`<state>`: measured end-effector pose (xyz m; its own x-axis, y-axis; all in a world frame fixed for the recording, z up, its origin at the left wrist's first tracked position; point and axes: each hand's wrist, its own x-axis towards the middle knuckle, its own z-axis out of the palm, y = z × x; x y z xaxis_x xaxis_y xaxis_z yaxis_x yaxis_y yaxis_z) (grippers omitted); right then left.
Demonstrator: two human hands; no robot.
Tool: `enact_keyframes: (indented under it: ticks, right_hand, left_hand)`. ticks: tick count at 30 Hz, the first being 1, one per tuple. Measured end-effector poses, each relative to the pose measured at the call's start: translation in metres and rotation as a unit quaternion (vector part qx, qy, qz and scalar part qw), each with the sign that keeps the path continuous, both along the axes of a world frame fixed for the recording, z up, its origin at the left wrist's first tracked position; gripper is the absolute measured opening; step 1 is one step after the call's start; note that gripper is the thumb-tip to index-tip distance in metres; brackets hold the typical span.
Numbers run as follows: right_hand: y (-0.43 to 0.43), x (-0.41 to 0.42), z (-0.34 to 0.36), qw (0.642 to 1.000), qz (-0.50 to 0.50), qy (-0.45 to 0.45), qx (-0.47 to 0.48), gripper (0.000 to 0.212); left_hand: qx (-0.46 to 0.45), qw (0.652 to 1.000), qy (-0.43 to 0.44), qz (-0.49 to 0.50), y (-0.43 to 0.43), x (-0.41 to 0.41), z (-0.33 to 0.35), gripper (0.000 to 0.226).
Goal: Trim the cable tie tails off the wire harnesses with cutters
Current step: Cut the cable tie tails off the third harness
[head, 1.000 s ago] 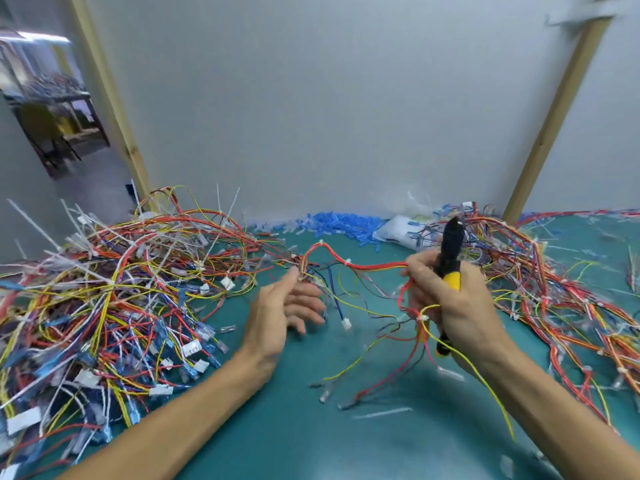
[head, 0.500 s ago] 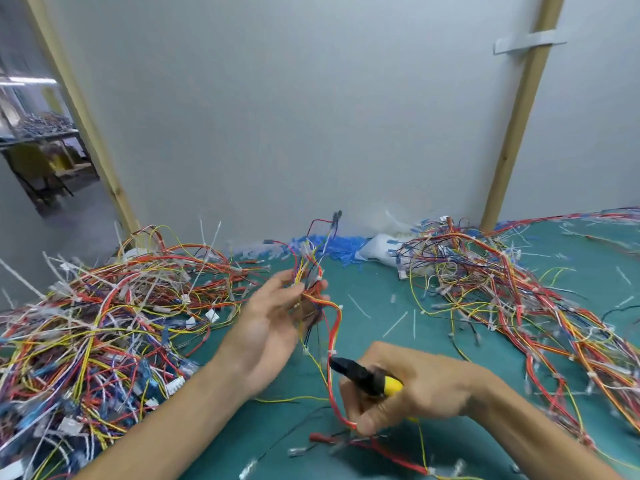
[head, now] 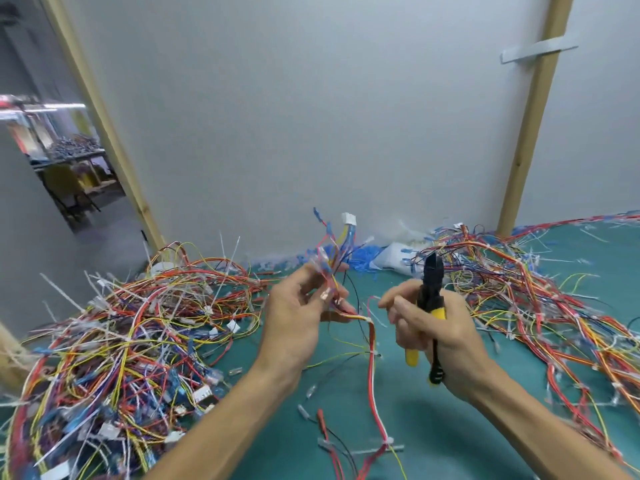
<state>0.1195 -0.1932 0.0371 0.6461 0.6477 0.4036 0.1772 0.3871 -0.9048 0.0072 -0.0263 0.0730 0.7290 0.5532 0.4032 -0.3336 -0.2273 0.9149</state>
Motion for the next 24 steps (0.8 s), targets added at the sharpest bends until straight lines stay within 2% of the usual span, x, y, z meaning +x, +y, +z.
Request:
enact_keyframes:
  ticks: [4, 8, 10, 11, 13, 17, 20, 22, 24]
  right_hand:
    - [0.001, -0.008, 0.004, 0.998, -0.056, -0.033, 0.009, 0.026]
    - [0.005, -0.016, 0.009, 0.993, -0.114, 0.005, -0.015, 0.024]
    - [0.002, -0.016, 0.011, 0.996, -0.093, 0.014, -0.007, 0.014]
    - [0.001, -0.014, 0.011, 0.997, -0.081, 0.016, 0.001, 0.018]
    - [-0.001, -0.013, 0.012, 0.997, -0.077, 0.028, 0.005, 0.024]
    - [0.0, -0.018, 0.019, 0.995, -0.067, 0.06, 0.043, 0.01]
    - [0.002, -0.009, 0.039, 0.989, -0.069, 0.107, 0.078, 0.018]
    - [0.0, 0.0, 0.056, 0.989, -0.083, 0.117, 0.046, 0.03]
    - [0.001, 0.005, 0.07, 0.992, -0.09, 0.088, -0.003, 0.034]
  left_hand:
    - [0.058, 0.998, -0.011, -0.013, -0.016, 0.002, 0.003, 0.029]
    - [0.227, 0.973, 0.015, 0.048, -0.032, 0.005, -0.003, 0.033]
    - [0.284, 0.956, 0.028, 0.064, -0.036, 0.005, -0.005, 0.038]
    - [0.293, 0.953, 0.037, 0.063, -0.038, 0.005, -0.007, 0.04]
    - [0.261, 0.962, 0.068, 0.05, -0.044, 0.005, -0.009, 0.036]
    - [0.129, 0.985, 0.111, 0.033, -0.054, -0.001, -0.006, 0.033]
    - [-0.012, 0.989, 0.113, -0.093, -0.058, -0.012, -0.013, 0.041]
    - [-0.003, 0.984, 0.139, -0.113, -0.062, -0.023, -0.023, 0.035]
    - [0.074, 0.982, 0.163, -0.066, -0.061, -0.031, -0.033, 0.024]
